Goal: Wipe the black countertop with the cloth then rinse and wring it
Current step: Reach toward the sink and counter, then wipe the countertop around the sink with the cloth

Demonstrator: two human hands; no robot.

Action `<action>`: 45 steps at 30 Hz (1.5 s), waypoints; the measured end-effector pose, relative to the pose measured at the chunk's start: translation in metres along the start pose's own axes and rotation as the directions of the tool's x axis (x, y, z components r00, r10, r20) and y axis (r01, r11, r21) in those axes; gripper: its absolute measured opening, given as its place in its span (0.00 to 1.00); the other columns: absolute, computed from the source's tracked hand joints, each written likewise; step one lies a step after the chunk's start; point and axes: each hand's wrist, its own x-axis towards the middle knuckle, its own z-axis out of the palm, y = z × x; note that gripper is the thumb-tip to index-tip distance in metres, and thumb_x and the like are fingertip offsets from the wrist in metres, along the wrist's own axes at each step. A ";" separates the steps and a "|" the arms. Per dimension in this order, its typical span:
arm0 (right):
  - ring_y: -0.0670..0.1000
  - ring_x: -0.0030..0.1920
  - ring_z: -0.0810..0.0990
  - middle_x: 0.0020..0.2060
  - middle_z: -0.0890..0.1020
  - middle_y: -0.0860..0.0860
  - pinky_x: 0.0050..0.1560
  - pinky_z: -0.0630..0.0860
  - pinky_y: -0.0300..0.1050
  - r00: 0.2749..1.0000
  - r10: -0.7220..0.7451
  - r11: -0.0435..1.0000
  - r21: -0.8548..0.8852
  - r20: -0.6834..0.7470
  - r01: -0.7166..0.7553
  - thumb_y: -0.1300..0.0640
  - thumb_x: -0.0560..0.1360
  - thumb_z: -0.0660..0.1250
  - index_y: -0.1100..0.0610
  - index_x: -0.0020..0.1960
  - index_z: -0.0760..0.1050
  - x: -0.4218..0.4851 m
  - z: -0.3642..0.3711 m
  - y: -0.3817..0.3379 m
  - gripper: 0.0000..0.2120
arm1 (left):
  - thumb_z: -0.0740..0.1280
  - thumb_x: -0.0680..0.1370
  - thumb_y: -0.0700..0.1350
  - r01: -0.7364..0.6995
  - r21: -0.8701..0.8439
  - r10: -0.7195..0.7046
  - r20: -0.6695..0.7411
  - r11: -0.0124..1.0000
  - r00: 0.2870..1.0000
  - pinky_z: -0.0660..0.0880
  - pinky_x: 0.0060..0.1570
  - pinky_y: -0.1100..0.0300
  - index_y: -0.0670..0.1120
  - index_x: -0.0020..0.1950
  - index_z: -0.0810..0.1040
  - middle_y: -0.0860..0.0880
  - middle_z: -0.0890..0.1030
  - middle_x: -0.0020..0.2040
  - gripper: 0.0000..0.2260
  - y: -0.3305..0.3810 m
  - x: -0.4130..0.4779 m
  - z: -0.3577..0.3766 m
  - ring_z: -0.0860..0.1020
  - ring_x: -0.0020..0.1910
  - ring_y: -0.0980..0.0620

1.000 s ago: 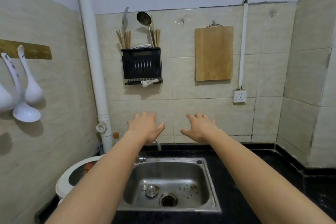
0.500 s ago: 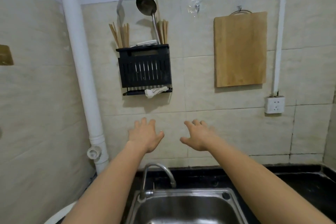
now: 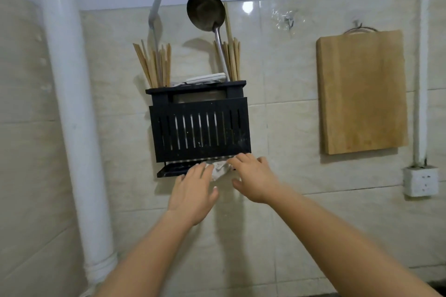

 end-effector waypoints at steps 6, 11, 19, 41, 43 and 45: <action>0.52 0.48 0.72 0.44 0.75 0.49 0.42 0.61 0.47 0.991 -0.004 0.977 -0.212 -0.137 -0.026 0.58 0.69 0.73 0.52 0.47 0.79 0.027 0.025 0.004 0.08 | 0.60 0.79 0.52 -0.037 0.060 0.044 -0.126 0.997 0.991 0.61 0.67 0.55 0.51 0.75 0.59 0.54 0.64 0.73 0.25 -0.016 0.025 0.030 0.63 0.71 0.55; 0.55 0.46 0.72 0.43 0.75 0.51 0.43 0.57 0.46 0.969 -0.006 1.000 0.006 -0.246 0.008 0.58 0.72 0.71 0.56 0.43 0.80 0.028 0.023 0.007 0.01 | 0.75 0.69 0.44 -0.054 -0.055 0.037 -0.268 0.997 0.963 0.73 0.41 0.53 0.48 0.53 0.81 0.52 0.81 0.48 0.14 -0.019 0.031 0.039 0.79 0.46 0.48; 0.53 0.40 0.71 0.36 0.73 0.51 0.39 0.63 0.46 0.975 0.207 0.835 0.535 -0.086 -0.130 0.57 0.80 0.59 0.59 0.44 0.69 -0.023 -0.036 0.029 0.07 | 0.64 0.77 0.46 -0.202 -0.488 0.017 -0.357 0.849 0.934 0.65 0.38 0.58 0.49 0.47 0.76 0.56 0.75 0.40 0.03 0.030 0.023 0.003 0.72 0.41 0.54; 0.46 0.35 0.79 0.37 0.85 0.55 0.40 0.74 0.43 0.370 0.888 0.245 0.400 0.274 -0.883 0.60 0.69 0.75 0.53 0.41 0.82 -0.663 -0.227 0.109 0.04 | 0.68 0.73 0.48 -0.037 -0.920 0.802 0.321 0.391 0.504 0.75 0.46 0.57 0.54 0.47 0.80 0.52 0.83 0.45 0.04 0.493 -0.314 -0.002 0.79 0.43 0.54; 0.45 0.36 0.80 0.37 0.85 0.52 0.43 0.77 0.44 0.287 0.927 0.192 0.352 0.241 -0.916 0.59 0.69 0.75 0.51 0.40 0.82 -0.731 -0.257 0.099 0.04 | 0.69 0.74 0.48 -0.054 -0.934 0.837 0.289 0.352 0.465 0.71 0.55 0.61 0.52 0.61 0.76 0.54 0.78 0.55 0.15 0.544 -0.364 -0.019 0.76 0.55 0.55; 0.45 0.39 0.82 0.37 0.85 0.49 0.45 0.78 0.45 0.195 0.956 0.124 0.300 0.220 -0.946 0.59 0.70 0.74 0.50 0.41 0.81 -0.796 -0.285 0.086 0.04 | 0.68 0.75 0.51 -0.098 -0.943 0.876 0.254 0.319 0.409 0.68 0.61 0.60 0.51 0.68 0.69 0.51 0.73 0.62 0.23 0.591 -0.415 -0.040 0.72 0.63 0.53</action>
